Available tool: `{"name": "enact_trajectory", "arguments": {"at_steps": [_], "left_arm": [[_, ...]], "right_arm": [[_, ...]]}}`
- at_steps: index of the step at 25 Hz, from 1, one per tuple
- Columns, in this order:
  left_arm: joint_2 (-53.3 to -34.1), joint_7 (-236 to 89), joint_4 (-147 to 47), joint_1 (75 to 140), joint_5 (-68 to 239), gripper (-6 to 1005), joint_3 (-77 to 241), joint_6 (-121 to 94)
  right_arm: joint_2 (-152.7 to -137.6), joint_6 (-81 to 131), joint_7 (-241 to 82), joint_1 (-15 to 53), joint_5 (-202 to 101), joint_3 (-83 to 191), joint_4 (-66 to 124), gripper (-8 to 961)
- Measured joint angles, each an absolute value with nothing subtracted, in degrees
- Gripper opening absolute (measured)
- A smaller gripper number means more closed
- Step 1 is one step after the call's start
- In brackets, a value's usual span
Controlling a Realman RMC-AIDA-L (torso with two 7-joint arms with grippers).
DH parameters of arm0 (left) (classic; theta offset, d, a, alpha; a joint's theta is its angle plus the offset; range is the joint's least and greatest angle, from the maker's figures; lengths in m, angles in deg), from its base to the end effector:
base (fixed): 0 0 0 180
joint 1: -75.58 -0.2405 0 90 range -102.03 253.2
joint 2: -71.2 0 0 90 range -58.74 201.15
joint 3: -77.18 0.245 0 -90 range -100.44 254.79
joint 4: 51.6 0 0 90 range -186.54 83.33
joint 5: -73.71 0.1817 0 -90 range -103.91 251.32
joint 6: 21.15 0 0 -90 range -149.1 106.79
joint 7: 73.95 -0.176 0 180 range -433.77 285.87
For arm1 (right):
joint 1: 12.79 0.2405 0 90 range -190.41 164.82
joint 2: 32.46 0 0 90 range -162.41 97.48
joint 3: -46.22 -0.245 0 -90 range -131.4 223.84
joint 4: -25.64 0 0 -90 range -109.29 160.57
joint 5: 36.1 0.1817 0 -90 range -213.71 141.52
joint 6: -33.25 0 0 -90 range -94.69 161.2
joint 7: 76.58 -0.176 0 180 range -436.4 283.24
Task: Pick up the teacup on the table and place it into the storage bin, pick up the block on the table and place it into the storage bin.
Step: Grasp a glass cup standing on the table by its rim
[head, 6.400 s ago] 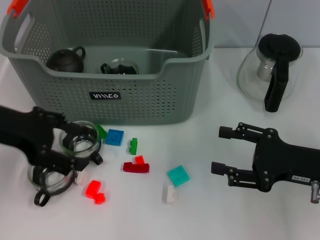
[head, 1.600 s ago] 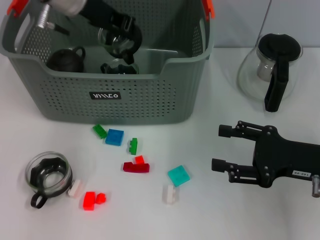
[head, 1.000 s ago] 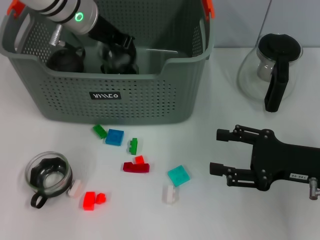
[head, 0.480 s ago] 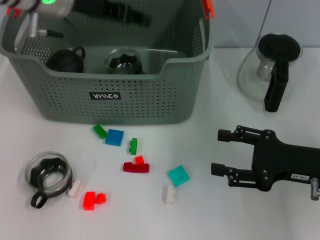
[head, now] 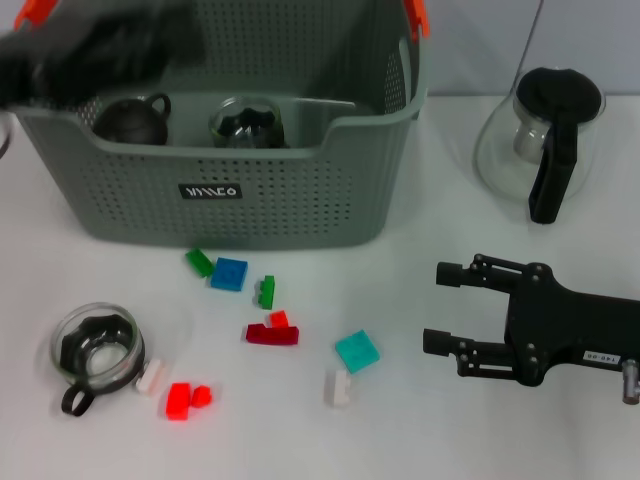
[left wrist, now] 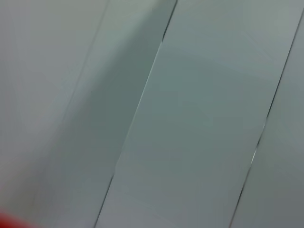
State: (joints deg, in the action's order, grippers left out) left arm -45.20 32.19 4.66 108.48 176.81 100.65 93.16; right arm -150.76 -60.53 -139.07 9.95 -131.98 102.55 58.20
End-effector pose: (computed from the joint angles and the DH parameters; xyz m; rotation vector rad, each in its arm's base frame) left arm -0.1605 0.3080 0.0935 -2.6515 -0.6486 -1.1963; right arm 0.2162 0.2645 -0.0389 -2.7814 0.3469 0.9278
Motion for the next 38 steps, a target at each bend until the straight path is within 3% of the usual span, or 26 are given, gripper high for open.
{"name": "enact_trajectory", "arguments": {"at_steps": [4,8,15,29,38], "left_arm": [[-45.99,30.3,13.1,102.8,187.7,568,106.4,93.5],[-47.19,32.9,19.7,101.7,201.6,567,110.4,93.4],[-48.23,42.6,23.2,104.8,219.6,567,120.8,92.2],[-52.47,48.5,23.4,107.7,235.0,542,133.5,81.6],[-52.86,50.4,22.2,107.1,237.3,505,138.2,78.3]], "right_arm": [[-150.54,-60.8,-139.1,10.0,-132.0,102.6,57.8,821],[-150.49,-60.8,-139.1,10.3,-132.0,102.6,57.6,821],[-150.44,-60.8,-139.6,10.5,-132.0,102.6,57.5,820],[-150.31,-60.5,-139.6,10.4,-132.0,102.6,57.5,821],[-150.27,-60.4,-139.6,10.1,-132.0,102.6,57.5,821]]}}
